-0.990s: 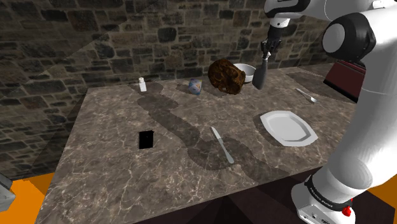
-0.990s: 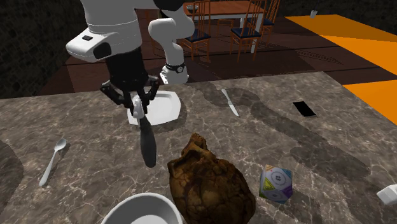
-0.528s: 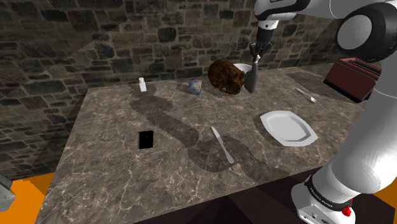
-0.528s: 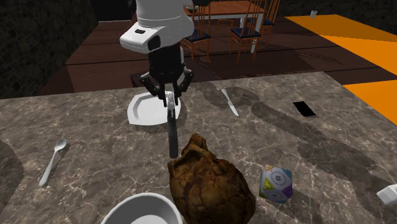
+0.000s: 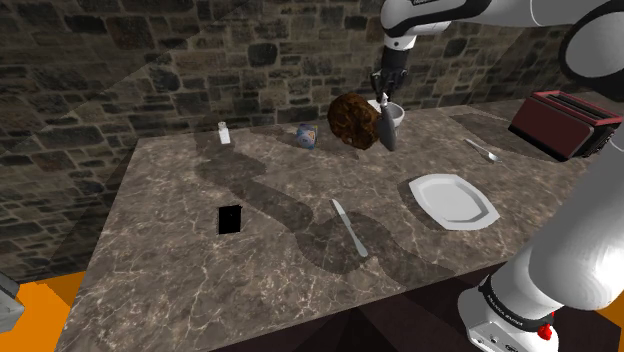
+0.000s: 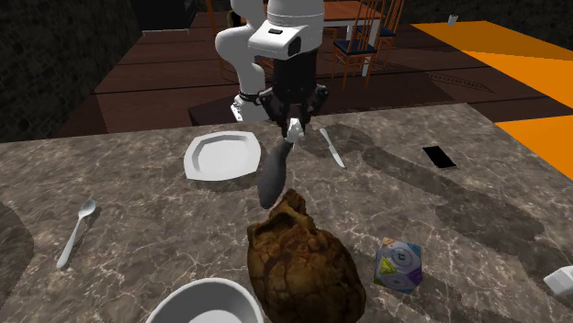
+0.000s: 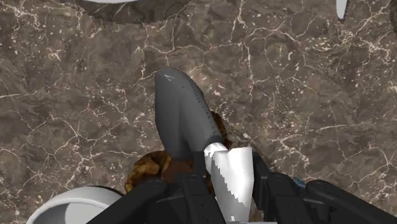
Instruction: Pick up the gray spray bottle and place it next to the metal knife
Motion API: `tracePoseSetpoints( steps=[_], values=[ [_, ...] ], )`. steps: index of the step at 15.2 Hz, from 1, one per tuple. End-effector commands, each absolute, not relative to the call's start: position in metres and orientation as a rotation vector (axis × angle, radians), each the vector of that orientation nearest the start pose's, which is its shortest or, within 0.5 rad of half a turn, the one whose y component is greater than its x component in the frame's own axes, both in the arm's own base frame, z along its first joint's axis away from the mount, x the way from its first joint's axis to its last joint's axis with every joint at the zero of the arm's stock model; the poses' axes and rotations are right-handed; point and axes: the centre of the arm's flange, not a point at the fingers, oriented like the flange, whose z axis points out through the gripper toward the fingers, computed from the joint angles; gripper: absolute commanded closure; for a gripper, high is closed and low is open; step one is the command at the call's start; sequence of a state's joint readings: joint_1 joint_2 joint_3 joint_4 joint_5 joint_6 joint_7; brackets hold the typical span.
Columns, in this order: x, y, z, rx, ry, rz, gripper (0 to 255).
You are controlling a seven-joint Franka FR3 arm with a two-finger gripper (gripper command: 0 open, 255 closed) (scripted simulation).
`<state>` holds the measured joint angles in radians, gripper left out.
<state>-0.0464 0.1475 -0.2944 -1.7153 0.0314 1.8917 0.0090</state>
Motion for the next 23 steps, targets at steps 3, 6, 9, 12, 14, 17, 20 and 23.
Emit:
tracePoseSetpoints(
  steps=[3, 6, 9, 12, 14, 17, 20, 23],
  values=[
    [0.585, -0.138, 0.501, -3.108, 0.556, -0.054, 255],
    [0.589, -0.099, 0.501, -3.108, 0.556, -0.054, 255],
    [0.594, -0.060, 0.501, -3.108, 0.556, -0.054, 255],
    [0.599, -0.021, 0.501, -3.108, 0.556, -0.054, 255],
    [0.602, 0.006, 0.501, -3.108, 0.556, -0.054, 255],
    [0.607, 0.045, 0.501, -3.108, 0.556, -0.054, 255],
    [0.612, 0.084, 0.501, -3.108, 0.556, -0.054, 255],
    [0.616, 0.124, 0.501, -3.108, 0.556, -0.054, 255]
  ],
)
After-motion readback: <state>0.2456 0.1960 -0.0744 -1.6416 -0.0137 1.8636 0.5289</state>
